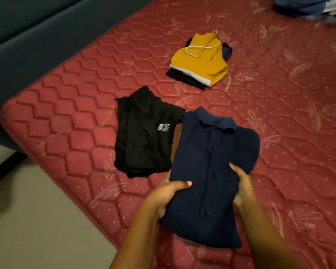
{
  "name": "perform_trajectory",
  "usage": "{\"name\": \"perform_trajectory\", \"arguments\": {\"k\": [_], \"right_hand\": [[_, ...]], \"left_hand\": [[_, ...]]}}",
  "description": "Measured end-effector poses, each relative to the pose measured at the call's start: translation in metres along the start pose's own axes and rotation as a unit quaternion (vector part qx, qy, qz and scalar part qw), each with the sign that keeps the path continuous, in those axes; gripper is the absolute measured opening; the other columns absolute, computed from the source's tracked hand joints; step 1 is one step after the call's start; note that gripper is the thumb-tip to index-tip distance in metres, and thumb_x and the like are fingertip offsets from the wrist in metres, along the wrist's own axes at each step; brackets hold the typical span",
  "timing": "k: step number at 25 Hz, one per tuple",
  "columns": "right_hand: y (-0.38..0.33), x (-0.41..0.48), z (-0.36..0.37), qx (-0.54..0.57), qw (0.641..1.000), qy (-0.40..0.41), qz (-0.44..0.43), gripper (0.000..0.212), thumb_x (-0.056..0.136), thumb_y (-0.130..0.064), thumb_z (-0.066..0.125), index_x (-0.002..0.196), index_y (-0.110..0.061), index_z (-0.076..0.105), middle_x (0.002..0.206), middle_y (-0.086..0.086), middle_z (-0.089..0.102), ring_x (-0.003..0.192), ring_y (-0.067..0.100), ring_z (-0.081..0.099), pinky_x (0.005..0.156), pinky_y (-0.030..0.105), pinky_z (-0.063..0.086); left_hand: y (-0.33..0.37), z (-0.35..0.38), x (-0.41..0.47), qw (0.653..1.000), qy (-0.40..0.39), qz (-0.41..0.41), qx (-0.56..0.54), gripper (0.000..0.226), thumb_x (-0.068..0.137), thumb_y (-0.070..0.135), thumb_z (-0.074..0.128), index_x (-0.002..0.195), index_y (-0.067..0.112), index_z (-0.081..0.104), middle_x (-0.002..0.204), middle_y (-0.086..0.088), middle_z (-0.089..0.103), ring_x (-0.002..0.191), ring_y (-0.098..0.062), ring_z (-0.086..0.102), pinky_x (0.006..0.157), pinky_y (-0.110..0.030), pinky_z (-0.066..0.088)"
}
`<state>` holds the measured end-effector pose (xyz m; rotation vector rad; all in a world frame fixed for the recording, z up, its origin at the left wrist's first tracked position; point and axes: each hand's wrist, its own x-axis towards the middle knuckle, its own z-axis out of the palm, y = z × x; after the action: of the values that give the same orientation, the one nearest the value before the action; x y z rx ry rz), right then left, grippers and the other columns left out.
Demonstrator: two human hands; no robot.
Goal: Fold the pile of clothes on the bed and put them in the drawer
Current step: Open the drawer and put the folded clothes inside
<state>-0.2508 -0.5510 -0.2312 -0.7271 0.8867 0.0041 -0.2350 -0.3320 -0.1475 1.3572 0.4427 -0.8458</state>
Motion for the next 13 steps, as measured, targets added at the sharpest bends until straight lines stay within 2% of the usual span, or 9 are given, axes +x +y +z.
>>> {"name": "perform_trajectory", "arguments": {"k": [3,7,10,13], "right_hand": [[0.008,-0.026,0.016,0.025,0.997,-0.076,-0.002,0.072,0.065,-0.025,0.081,0.13,-0.006,0.058,0.129,0.015,0.061,0.117,0.033,0.059,0.088,0.046,0.054],[0.043,-0.096,0.083,-0.025,0.989,-0.145,-0.021,0.066,0.068,-0.017,0.076,0.13,-0.004,0.057,0.125,0.016,0.063,0.11,0.033,0.063,0.076,0.04,0.057],[0.116,-0.181,0.139,-0.083,0.975,-0.204,-0.006,0.056,0.072,-0.011,0.072,0.126,-0.003,0.059,0.12,0.016,0.065,0.104,0.032,0.065,0.074,0.04,0.059],[0.2,-0.27,0.172,-0.147,0.95,-0.273,0.029,0.042,0.079,-0.008,0.069,0.121,-0.005,0.062,0.112,0.013,0.069,0.098,0.029,0.068,0.075,0.039,0.06]], "left_hand": [[0.004,-0.019,-0.039,1.0,-0.002,0.03,-0.009,0.04,0.082,0.005,0.069,0.116,0.024,0.06,0.101,0.006,0.072,0.09,-0.015,0.069,0.072,-0.027,0.055],[-0.015,-0.084,-0.129,0.994,0.059,0.066,-0.06,0.052,0.072,0.011,0.076,0.122,0.015,0.06,0.103,-0.002,0.074,0.092,-0.023,0.07,0.074,-0.032,0.055],[-0.056,-0.155,-0.231,0.978,0.13,0.114,-0.12,0.035,0.083,0.006,0.066,0.113,0.023,0.06,0.098,0.002,0.074,0.087,-0.019,0.07,0.069,-0.03,0.053],[-0.119,-0.214,-0.331,0.954,0.208,0.137,-0.167,0.031,0.085,0.009,0.065,0.111,0.026,0.059,0.099,0.002,0.073,0.089,-0.02,0.069,0.068,-0.03,0.052]]}}
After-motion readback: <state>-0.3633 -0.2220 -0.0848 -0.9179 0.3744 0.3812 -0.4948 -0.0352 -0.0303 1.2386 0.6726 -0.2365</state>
